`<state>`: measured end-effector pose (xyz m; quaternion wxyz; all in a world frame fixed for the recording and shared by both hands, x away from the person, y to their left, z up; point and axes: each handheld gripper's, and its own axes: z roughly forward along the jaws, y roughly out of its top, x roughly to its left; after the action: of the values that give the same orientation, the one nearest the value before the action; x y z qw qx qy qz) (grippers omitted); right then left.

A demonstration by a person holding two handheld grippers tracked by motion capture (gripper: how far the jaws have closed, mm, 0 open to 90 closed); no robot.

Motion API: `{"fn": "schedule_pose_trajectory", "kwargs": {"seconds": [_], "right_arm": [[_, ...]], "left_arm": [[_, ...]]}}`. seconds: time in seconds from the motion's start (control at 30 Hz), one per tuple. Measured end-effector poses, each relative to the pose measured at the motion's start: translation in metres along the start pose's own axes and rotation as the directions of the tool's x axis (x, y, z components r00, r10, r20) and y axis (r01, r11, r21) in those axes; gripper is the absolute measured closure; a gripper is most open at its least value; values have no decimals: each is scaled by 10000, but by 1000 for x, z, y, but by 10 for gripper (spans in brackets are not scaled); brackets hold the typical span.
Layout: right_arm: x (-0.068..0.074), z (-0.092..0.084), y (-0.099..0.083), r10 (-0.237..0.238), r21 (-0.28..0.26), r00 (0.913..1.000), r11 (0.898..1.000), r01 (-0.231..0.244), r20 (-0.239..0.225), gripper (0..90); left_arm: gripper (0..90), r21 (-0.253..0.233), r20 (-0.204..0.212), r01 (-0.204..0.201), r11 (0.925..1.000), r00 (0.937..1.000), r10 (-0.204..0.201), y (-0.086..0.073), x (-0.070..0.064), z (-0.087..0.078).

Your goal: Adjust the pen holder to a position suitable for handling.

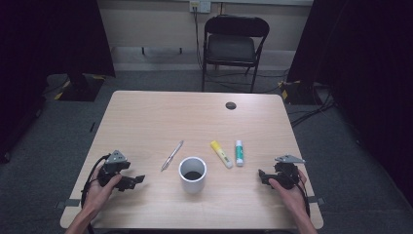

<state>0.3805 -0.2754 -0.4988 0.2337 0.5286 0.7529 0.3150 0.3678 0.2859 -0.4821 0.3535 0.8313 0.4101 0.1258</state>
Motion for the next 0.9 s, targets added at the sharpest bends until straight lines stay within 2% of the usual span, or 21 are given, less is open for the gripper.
{"fn": "schedule_pose_trajectory", "kwargs": {"seconds": [0.1, 0.27, 0.37, 0.43, 0.57, 0.63, 0.7, 0.9], "right_arm": [[0, -1, 0, -31, 16, 10000, 10000, 31, -45, 135], [-1, -3, 0, -24, 86, 9999, 10000, 25, -139, 158], [-1, -4, 0, -19, 80, 9999, 10000, 20, -152, 194], [-1, -6, 1, 119, 71, 9994, 9999, -117, -338, 248], [1, -9, 1, 205, 31, 9970, 9998, -204, -741, 275], [3, -9, 3, 98, 72, 9958, 9999, -92, -912, 291], [6, -10, 6, 182, 179, 9921, 9997, -161, -1240, 302], [14, -17, 21, -178, -284, 9866, 9995, 134, -1622, 342]], "left_arm": [[165, 47, -272, -9, 10000, 9996, 10, -2, 4, 3], [158, 56, -606, -471, 9989, 9970, 474, -7, -1, 12], [178, -170, -684, -372, 9992, 9970, 360, -7, -2, 14], [163, -314, -778, -417, 9986, 9962, 391, -9, -3, 14], [147, -659, -835, -405, 9970, 9959, 349, -13, -4, 15], [142, -629, -851, -422, 9971, 9957, 367, -13, -4, 15], [143, -669, -856, -370, 9971, 9958, 312, -13, -4, 15], [128, -624, -872, -353, 9974, 9957, 298, -13, -3, 16]]}}
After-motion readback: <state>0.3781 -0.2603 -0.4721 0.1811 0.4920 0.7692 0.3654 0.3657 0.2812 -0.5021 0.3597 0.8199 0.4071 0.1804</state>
